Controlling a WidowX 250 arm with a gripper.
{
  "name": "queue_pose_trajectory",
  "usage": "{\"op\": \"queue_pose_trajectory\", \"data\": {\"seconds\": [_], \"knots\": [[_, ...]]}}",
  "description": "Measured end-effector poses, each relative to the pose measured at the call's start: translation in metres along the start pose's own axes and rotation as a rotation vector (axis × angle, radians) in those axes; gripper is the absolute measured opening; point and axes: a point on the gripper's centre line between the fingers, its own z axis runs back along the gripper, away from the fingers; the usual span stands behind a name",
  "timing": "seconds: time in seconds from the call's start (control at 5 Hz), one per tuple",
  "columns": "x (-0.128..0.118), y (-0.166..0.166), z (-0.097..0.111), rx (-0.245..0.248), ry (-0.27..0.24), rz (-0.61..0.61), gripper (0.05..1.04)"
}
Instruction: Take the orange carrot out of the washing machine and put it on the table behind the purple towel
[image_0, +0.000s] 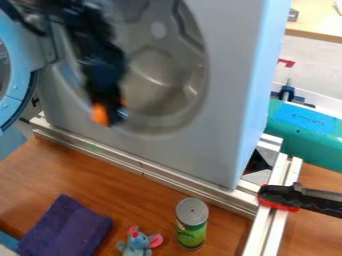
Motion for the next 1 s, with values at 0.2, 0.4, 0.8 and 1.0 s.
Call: {"op": "queue_pose_trajectory", "data": {"seconds": [0.2, 0.4, 0.8, 1.0], "knots": [[-0.059, 0.032, 0.008, 0.027, 0.034, 0.187, 0.671], [-0.076, 0.034, 0.016, 0.041, 0.028, 0.233, 0.671], [-0.112, 0.022, -0.018, 0.082, 0.144, 0.221, 0.671], [-0.124, 0.022, -0.042, 0.102, 0.241, 0.202, 0.671]]}}
